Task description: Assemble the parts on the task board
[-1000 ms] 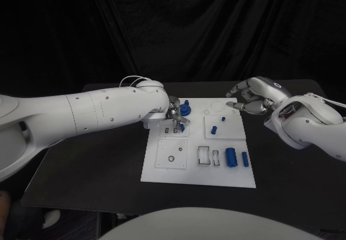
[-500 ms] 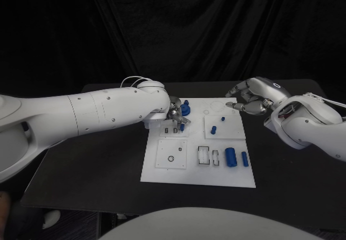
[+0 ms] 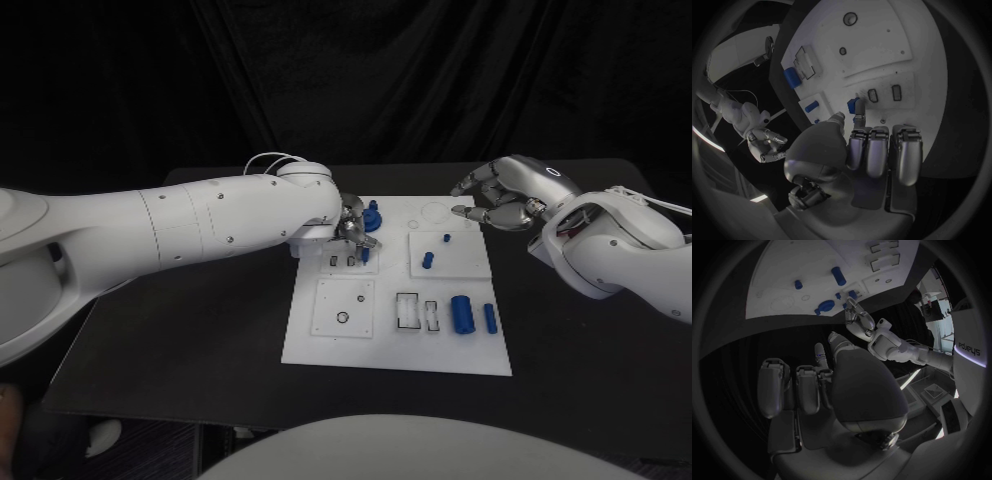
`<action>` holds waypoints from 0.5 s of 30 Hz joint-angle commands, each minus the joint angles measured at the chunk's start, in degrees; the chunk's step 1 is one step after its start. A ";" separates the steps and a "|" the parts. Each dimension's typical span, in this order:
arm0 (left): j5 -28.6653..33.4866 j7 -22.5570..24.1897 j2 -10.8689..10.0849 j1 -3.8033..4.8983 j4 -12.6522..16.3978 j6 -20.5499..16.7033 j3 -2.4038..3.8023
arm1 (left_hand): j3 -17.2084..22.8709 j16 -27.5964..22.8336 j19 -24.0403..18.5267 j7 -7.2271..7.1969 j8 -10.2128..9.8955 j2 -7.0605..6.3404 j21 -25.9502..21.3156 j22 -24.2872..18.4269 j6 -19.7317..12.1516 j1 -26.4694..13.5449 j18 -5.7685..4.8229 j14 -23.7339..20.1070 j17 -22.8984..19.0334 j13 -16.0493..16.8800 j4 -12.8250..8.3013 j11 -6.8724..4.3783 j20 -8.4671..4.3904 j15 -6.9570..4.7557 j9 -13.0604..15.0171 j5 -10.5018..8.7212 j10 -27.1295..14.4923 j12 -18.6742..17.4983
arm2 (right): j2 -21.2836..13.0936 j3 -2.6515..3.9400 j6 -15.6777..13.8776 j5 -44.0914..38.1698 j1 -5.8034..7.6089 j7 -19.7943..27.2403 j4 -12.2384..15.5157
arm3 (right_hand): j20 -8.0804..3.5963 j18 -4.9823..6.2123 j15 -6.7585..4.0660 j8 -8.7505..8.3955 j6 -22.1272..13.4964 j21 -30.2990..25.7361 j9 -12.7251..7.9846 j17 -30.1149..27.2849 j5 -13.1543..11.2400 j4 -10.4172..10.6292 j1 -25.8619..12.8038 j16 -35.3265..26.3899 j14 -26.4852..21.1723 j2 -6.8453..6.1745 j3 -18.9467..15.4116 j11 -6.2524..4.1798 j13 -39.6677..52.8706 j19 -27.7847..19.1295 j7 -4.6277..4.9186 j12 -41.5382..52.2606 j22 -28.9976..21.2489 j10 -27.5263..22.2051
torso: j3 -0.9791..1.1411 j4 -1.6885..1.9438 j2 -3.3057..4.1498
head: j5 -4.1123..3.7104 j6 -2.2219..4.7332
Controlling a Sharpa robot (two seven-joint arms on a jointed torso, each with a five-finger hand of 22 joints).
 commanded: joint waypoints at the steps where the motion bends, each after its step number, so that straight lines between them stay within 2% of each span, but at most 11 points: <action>1: -0.14 0.54 0.24 -0.16 0.02 1.27 0.05 | 0.56 0.15 6.13 0.32 -0.35 -0.03 -0.20 15.09 0.09 0.75 -0.36 5.85 15.08 15.07 -0.05 -0.15 -0.26 -0.29 0.10 0.23 5.84 0.15 | 0.05 0.04 0.52 -0.37 -0.14 -1.23 0.03 | 0.39 -0.29 0.41 0.10 0.32 -0.33 -0.09 9.72 -0.44 0.01 -0.63 -0.38 4.92 -0.15 0.01 0.39 14.27 1.90 0.00 -0.34 11.42 5.43 | 0.00 0.01 0.00 | 0.02 0.01; 15: -0.14 0.32 0.48 -0.47 -0.23 2.24 0.05 | 0.91 0.15 6.13 0.32 -0.63 -0.22 -0.20 15.09 0.11 1.06 -0.36 5.85 15.08 15.07 -0.34 -0.17 -0.27 -0.30 0.19 0.35 5.84 0.15 | 0.12 0.04 1.04 -0.37 -0.16 -1.46 0.02 | 0.39 -0.26 0.41 0.09 0.32 -0.43 -0.11 9.64 -0.46 -0.01 -0.64 -0.44 4.90 -0.14 0.01 0.39 14.14 1.85 0.00 -0.42 11.38 5.33 | -0.06 0.01 0.04 | 0.02 0.01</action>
